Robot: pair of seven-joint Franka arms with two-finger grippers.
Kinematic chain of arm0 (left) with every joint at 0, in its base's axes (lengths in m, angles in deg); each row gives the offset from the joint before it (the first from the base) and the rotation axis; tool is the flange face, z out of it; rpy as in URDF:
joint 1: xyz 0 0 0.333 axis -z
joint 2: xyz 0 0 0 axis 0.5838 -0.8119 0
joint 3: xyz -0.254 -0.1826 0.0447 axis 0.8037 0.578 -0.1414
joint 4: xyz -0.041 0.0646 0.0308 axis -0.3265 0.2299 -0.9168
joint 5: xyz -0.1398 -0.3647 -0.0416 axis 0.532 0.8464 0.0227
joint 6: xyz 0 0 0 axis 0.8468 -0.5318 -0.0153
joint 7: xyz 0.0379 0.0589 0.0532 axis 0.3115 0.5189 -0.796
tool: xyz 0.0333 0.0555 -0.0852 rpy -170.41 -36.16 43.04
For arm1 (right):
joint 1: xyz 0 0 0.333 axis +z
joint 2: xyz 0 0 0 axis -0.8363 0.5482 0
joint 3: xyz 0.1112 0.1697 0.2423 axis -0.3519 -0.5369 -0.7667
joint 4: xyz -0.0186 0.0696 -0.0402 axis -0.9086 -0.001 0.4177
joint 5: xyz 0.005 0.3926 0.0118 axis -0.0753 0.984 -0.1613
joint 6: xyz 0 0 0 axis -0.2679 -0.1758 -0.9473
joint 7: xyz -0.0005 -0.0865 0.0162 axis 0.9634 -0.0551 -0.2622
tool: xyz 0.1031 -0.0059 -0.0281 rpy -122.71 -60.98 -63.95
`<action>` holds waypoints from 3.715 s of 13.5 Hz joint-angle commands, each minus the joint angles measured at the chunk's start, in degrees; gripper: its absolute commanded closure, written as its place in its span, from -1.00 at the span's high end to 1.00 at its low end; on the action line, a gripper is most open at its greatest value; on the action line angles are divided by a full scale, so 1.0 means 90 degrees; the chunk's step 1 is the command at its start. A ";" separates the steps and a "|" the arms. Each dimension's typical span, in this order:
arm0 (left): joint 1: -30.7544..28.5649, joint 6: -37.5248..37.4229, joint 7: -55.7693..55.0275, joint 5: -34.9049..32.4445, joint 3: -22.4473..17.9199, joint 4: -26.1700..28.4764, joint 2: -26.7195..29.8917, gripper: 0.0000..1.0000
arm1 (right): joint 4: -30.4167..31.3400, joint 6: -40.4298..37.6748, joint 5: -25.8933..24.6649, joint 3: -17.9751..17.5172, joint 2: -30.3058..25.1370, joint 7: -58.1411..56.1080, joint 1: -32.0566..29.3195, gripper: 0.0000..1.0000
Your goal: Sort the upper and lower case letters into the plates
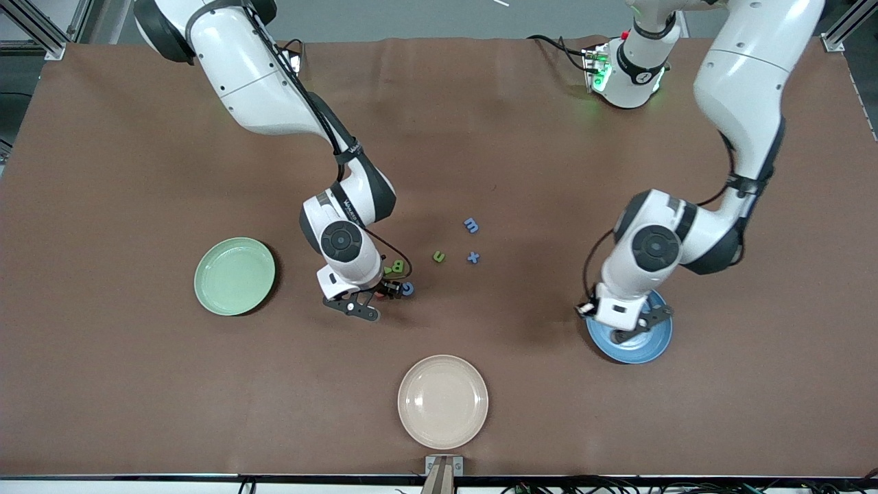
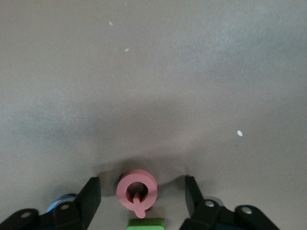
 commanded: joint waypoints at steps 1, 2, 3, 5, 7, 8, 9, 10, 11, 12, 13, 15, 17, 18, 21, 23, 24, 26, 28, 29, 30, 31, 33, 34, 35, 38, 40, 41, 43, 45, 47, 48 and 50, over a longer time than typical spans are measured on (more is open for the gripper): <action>-0.0451 -0.0050 0.0410 -0.0258 0.0052 0.0067 -0.0106 -0.93 | 0.0129 0.0115 -0.0022 0.0062 -0.0054 0.0117 0.0111 0.34; -0.0559 -0.0050 0.0421 -0.0258 0.0052 0.0067 -0.0223 -0.45 | 0.0129 0.0106 -0.0022 0.0062 -0.0054 0.0117 0.0111 0.19; -0.0579 -0.0050 0.0392 -0.0258 0.0062 0.0077 -0.0243 0.14 | 0.0138 0.0096 -0.0022 0.0062 -0.0054 0.0117 0.0121 0.00; -0.0453 -0.0196 0.0294 -0.0171 0.0140 0.0077 -0.0205 1.00 | 0.0197 0.0067 -0.0022 0.0062 -0.0074 0.0117 0.0121 -0.52; -0.0142 -0.0634 -0.0075 -0.0006 0.0441 -0.0272 -0.0194 1.00 | 0.0265 -0.0031 -0.0022 0.0062 -0.0161 0.0059 0.0063 -0.97; 0.0150 -0.0975 -0.0377 0.0179 0.0482 -0.0652 -0.0272 1.00 | 0.0275 -0.0167 -0.0022 0.0081 -0.0239 -0.0058 -0.0025 -0.99; 0.0404 -0.1152 -0.0593 0.0345 0.0482 -0.0916 -0.0340 1.00 | 0.0275 -0.0390 -0.0022 0.0091 -0.0424 -0.0417 -0.0200 -1.00; 0.0571 -0.1164 -0.0769 0.0540 0.0482 -0.1054 -0.0360 1.00 | 0.0285 -0.0702 -0.0012 0.0081 -0.0658 -0.0904 -0.0472 -1.00; 0.0718 -0.1164 -0.0954 0.0774 0.0482 -0.1094 -0.0370 0.99 | 0.0430 -0.0918 -0.0012 0.0081 -0.0940 -0.1334 -0.0736 -1.00; 0.0932 -0.1154 -0.1217 0.1028 0.0482 -0.1153 -0.0438 0.99 | 0.0751 -0.0930 -0.0002 0.0081 -0.1272 -0.1822 -0.1009 -1.00; 0.1195 -0.1135 -0.1693 0.1176 0.0472 -0.1356 -0.0593 0.98 | 0.1111 -0.0920 -0.0002 0.0081 -0.1594 -0.2291 -0.1263 -1.00; 0.1674 -0.1095 -0.2748 0.1148 0.0424 -0.1699 -0.0896 0.98 | 0.1961 -0.0852 -0.0002 0.0081 -0.2278 -0.3229 -0.1791 -1.00; 0.1987 -0.0814 -0.3462 0.1119 0.0394 -0.1827 -0.1092 0.96 | 0.2800 -0.0463 0.0007 0.0072 -0.2757 -0.4030 -0.2240 -1.00; 0.2192 -0.0590 -0.3795 0.1109 0.0346 -0.1827 -0.1180 0.95 | 0.3191 -0.0200 0.0007 0.0072 -0.2905 -0.4324 -0.2416 -1.00; 0.2904 -0.0344 -0.4858 0.1089 -0.0043 -0.1808 -0.1327 0.91 | 0.4121 0.0699 0.0007 0.0072 -0.2984 -0.5154 -0.3002 -0.99; 0.3266 -0.0334 -0.5174 0.1089 -0.0279 -0.1769 -0.1327 0.89 | 0.4211 0.0760 0.0027 0.0062 -0.2926 -0.5400 -0.3228 -0.98; 0.3316 -0.0334 -0.5407 0.1070 -0.0347 -0.1730 -0.1327 0.86 | 0.4220 0.0721 0.0027 0.0062 -0.2916 -0.5401 -0.3229 -0.97; 0.3336 -0.0334 -0.5836 0.0730 -0.0377 -0.1477 -0.1279 0.84 | 0.4250 0.0701 0.0027 0.0062 -0.2858 -0.5401 -0.3229 -0.84; 0.3336 -0.0334 -0.6325 0.0572 -0.0368 -0.1369 -0.1269 0.81 | 0.4230 0.0691 0.0027 0.0062 -0.2847 -0.5401 -0.3219 0.69; 0.3317 -0.0334 -0.6598 0.0572 -0.0367 -0.1330 -0.1249 0.77 | 0.4201 0.0682 0.0037 0.0062 -0.2857 -0.5382 -0.3219 1.00; 0.3298 -0.0343 -0.6765 0.0562 -0.0367 -0.1252 -0.1230 0.77 | 0.4143 0.0672 0.0066 0.0062 -0.2877 -0.5362 -0.3190 1.00; 0.3307 -0.0343 -0.6776 0.0562 -0.0367 -0.1174 -0.1210 0.76 | 0.4036 0.0623 0.0085 0.0033 -0.2877 -0.5304 -0.3151 1.00; 0.3336 -0.0334 -0.6825 0.0562 -0.0367 -0.1115 -0.1230 0.74 | 0.3559 0.0137 0.0115 0.0013 -0.2877 -0.4663 -0.2811 1.00; 0.3327 -0.0305 -0.6854 0.0562 -0.0358 -0.1037 -0.1220 0.72 | 0.3363 -0.0001 0.0115 0.0013 -0.2877 -0.4195 -0.2557 1.00; 0.3336 -0.0227 -0.6942 0.0572 -0.0358 -0.1017 -0.1239 0.69 | 0.3158 -0.0050 0.0115 0.0013 -0.2867 -0.3658 -0.2265 1.00; 0.3346 -0.0216 -0.7011 0.0572 -0.0338 -0.1017 -0.1249 0.37 | 0.2767 0.0017 0.0105 0.0023 -0.2537 -0.2349 -0.1445 1.00; 0.3346 -0.0197 -0.6953 0.0572 -0.0328 -0.1036 -0.1259 -0.25 | 0.2241 0.0047 0.0105 0.0023 -0.2001 -0.1577 -0.0907 1.00; 0.3356 -0.0197 -0.6894 0.0562 -0.0328 -0.1036 -0.1249 -0.65 | 0.1919 0.0086 0.0105 0.0023 -0.1708 -0.1225 -0.0701 1.00; 0.3337 -0.0206 -0.6593 0.0552 -0.0328 -0.1036 -0.1210 -0.99 | 0.1216 0.0086 0.0095 0.0023 -0.1131 -0.0579 -0.0339 1.00; 0.3181 -0.0265 -0.6008 0.0552 -0.0328 -0.1056 -0.1045 -1.00 | 0.0697 0.0125 0.0066 0.0023 -0.0672 -0.0226 -0.0124 1.00; 0.2792 -0.0459 -0.5218 0.0552 -0.0338 -0.1056 -0.0694 -1.00 | 0.0588 0.0610 0.0027 0.0032 -0.0388 -0.0147 0.0003 1.00; 0.2509 -0.0654 -0.4663 0.0552 -0.0319 -0.1065 -0.0499 -1.00 | 0.0617 0.0874 0.0017 0.0032 -0.0280 -0.0147 0.0013 1.00; 0.1982 -0.0908 -0.3530 0.0562 -0.0319 -0.1046 -0.0234 -1.00 | 0.0627 0.0945 0.0007 0.0042 -0.0192 -0.0147 0.0120 1.00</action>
